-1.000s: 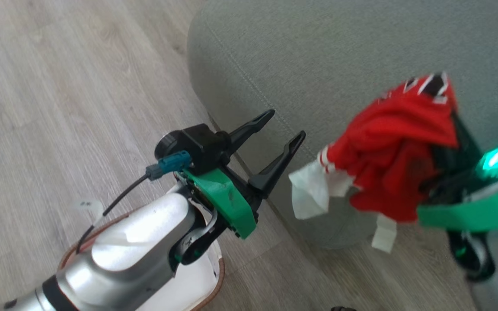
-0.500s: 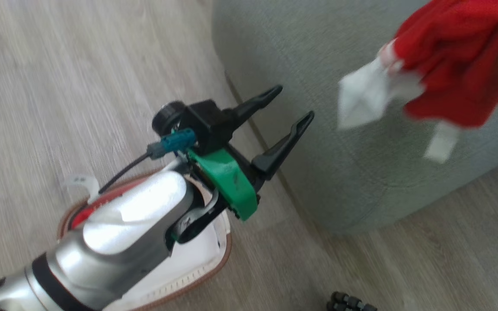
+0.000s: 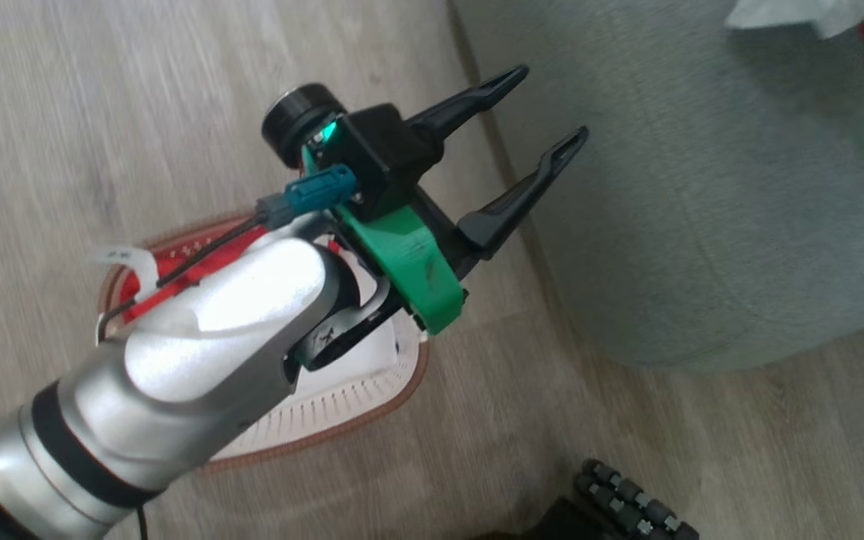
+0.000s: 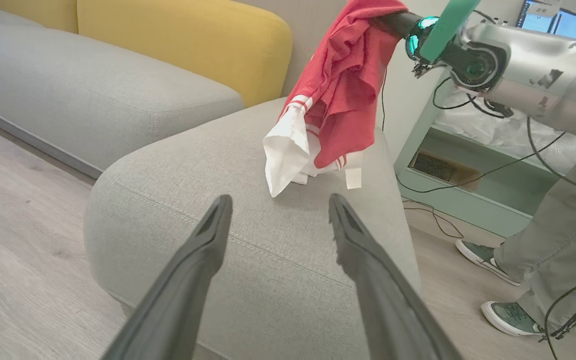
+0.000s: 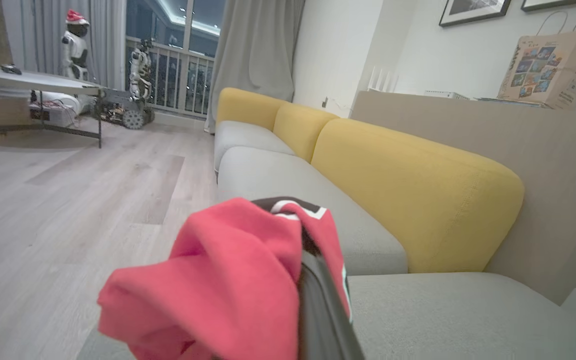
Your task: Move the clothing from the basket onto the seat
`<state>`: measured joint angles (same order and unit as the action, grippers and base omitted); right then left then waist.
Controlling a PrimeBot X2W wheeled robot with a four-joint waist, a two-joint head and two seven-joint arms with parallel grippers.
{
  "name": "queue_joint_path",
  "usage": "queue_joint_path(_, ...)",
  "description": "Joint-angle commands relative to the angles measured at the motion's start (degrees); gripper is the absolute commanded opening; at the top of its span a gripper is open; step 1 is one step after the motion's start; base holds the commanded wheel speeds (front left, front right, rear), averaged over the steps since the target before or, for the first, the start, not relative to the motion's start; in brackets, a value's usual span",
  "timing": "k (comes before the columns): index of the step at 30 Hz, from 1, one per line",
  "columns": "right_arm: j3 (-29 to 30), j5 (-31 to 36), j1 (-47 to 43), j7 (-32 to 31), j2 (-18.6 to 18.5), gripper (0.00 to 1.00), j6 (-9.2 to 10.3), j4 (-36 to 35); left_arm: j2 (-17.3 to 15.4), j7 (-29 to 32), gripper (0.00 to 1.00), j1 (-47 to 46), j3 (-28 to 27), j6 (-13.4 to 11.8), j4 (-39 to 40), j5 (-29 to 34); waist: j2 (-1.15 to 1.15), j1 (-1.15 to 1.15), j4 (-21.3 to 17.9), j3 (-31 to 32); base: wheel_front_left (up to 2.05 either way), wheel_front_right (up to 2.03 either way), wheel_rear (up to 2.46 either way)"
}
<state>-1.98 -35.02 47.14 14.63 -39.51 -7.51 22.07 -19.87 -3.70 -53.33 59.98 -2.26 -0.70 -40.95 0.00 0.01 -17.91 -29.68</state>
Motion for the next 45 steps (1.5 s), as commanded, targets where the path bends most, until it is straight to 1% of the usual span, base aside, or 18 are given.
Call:
queue_joint_path(1, 1.09, 0.81, 1.67, 0.33, -2.85, 0.0, 0.02, 0.19, -0.82, 0.33, 1.0, -2.94, -2.2, 0.37, 2.28, 0.63, 0.0, -0.01, 2.24, -3.23, 0.0, 0.0, 0.0)
queue_joint_path(4, 1.72, 1.65, 4.21, 0.35, -2.84, 0.0, 0.02, 3.56, -0.53, 0.86, 1.0, -4.15, -2.03, 0.47, 2.67, 1.11, 0.0, -0.01, 3.13, -5.54, 0.0, 0.0, 0.0)
queue_joint_path(8, 0.54, 1.53, 6.65, -0.51, -2.71, 0.0, 0.02, 8.26, -0.14, 1.25, 1.0, -5.44, -1.86, 0.59, 2.92, 1.6, 0.0, -0.01, 4.14, -8.29, 0.0, 0.0, 0.0)
queue_joint_path(13, -3.15, 1.44, 9.06, -5.62, -2.59, 0.0, 0.02, 14.88, 0.25, 0.82, 1.0, -6.14, -1.81, 0.83, 2.34, 1.8, 0.0, -0.01, 5.2, -9.88, 0.0, 0.0, 0.0)
queue_joint_path(17, -5.97, 1.33, 10.25, -8.95, -3.28, 0.0, 0.02, 18.66, 0.38, 0.27, 1.0, -6.07, -1.87, 0.96, 1.72, 1.56, 0.0, -0.01, 5.92, -9.96, 0.0, 0.0, 0.0)
queue_joint_path(21, -10.09, 0.86, 10.6, -14.22, -3.89, 0.0, 0.02, 21.25, 0.41, -0.24, 1.0, -5.93, -1.99, 1.04, 1.24, 1.25, 0.0, -0.01, 6.42, -9.89, 0.0, 0.0, 0.0)
queue_joint_path(22, -10.09, 0.86, 10.6, -14.22, -3.89, 0.0, 0.02, 21.25, 0.41, -0.24, 1.0, -5.93, -1.99, 1.04, 1.24, 1.25, 0.0, -0.01, 6.42, -9.89, 0.0, 0.0, 0.0)
queue_joint_path(28, -14.88, -2.36, 10.89, -22.77, -4.2, 0.0, 0.02, 24.53, 0.71, -0.97, 1.0, -5.66, -1.94, 1.23, 0.43, 0.82, 0.0, -0.01, 7.15, -9.12, 0.0, 0.0, 0.0)
queue_joint_path(29, -15.42, -2.78, 10.97, -23.52, -4.34, 0.07, 0.02, 24.94, 0.72, -1.13, 1.0, -5.6, -1.94, 1.24, 0.28, 0.78, 0.0, -0.01, 7.27, -8.83, 0.0, 0.0, 0.0)
queue_joint_path(30, -15.94, -3.15, 11.05, -24.15, -4.45, 0.25, 0.02, 25.36, 0.73, -1.28, 1.0, -5.51, -1.97, 1.23, 0.12, 0.7, 0.0, -0.01, 7.35, -8.49, 0.0, 0.0, 0.0)
queue_joint_path(31, -16.48, -3.41, 11.13, -24.46, -4.54, 0.92, 0.02, 25.68, 0.72, -1.43, 1.0, -5.39, -1.99, 1.26, -0.07, 0.59, 0.0, -0.01, 7.39, -8.12, 0.0, 0.0, 0.0)
queue_joint_path(32, -16.9, -3.62, 11.19, -24.5, -4.63, 1.0, 0.02, 26.05, 0.71, -1.61, 1.0, -5.25, -2.01, 1.25, -0.29, 0.49, 0.0, -0.01, 7.4, -7.66, 0.0, 0.0, 0.0)
queue_joint_path(38, -21.79, -4.96, 10.53, -24.61, -5.5, 1.0, 0.02, 25.69, 0.93, -3.36, 1.0, -3.37, -2.01, 1.35, -2.16, -0.58, 0.0, -0.01, 7.01, -2.52, 0.0, 0.0, 0.0)
queue_joint_path(39, -21.79, -4.96, 10.53, -24.61, -5.5, 1.0, 0.02, 25.69, 0.93, -3.36, 1.0, -3.37, -2.01, 1.35, -2.16, -0.58, 0.0, -0.01, 7.01, -2.52, 0.0, 0.0, 0.0)
queue_joint_path(40, -23.44, -5.46, 10.02, -24.51, -5.85, 1.0, 0.02, 25.14, 0.78, -4.08, 1.0, -2.34, -2.13, 1.27, -2.84, -1.11, 0.0, -0.01, 6.69, -0.5, 0.0, 0.0, 0.0)
queue_joint_path(43, -25.72, -6.35, 8.83, -25.1, -6.83, 1.0, 0.02, 24.79, 0.28, -5.04, 1.0, -0.61, -2.11, 1.27, -3.8, -1.79, 0.0, -0.01, 6.41, 2.88, 0.0, 0.0, 0.0)
queue_joint_path(44, -25.72, -6.35, 8.83, -25.1, -6.83, 1.0, 0.02, 24.79, 0.28, -5.04, 1.0, -0.61, -2.11, 1.27, -3.8, -1.79, 0.0, -0.01, 6.41, 2.88, 0.0, 0.0, 0.0)
queue_joint_path(45, -26.98, -7.19, 7.81, -25.84, -7.72, 1.0, 0.02, 24.39, -0.14, -5.61, 1.0, 0.6, -2.28, 1.1, -4.25, -2.4, 0.0, -0.01, 6.3, 5.06, 0.0, 0.0, 0.0)
